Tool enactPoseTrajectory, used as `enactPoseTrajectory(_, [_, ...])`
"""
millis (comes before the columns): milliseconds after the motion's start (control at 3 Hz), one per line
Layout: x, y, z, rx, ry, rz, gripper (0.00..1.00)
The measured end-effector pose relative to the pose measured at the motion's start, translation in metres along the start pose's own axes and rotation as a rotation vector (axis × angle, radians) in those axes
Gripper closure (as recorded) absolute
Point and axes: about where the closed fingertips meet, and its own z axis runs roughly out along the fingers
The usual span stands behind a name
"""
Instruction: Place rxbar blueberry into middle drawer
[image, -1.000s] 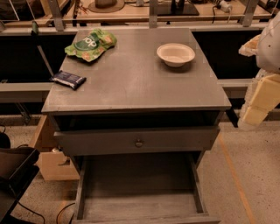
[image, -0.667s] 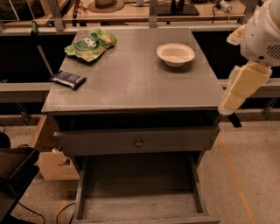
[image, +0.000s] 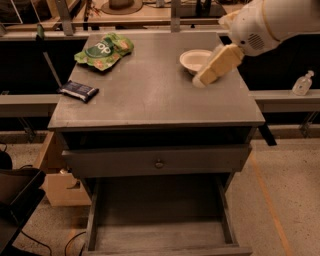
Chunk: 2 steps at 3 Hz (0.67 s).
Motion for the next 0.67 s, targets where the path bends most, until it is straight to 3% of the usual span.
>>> enactPoseTrajectory(333, [-0.035,-0.006,0.05,-0.063,-0.227,0.021,0.0])
enactPoseTrajectory(667, [-0.039,-0.001,0.061,-0.092,-0.261,0.034,0.0])
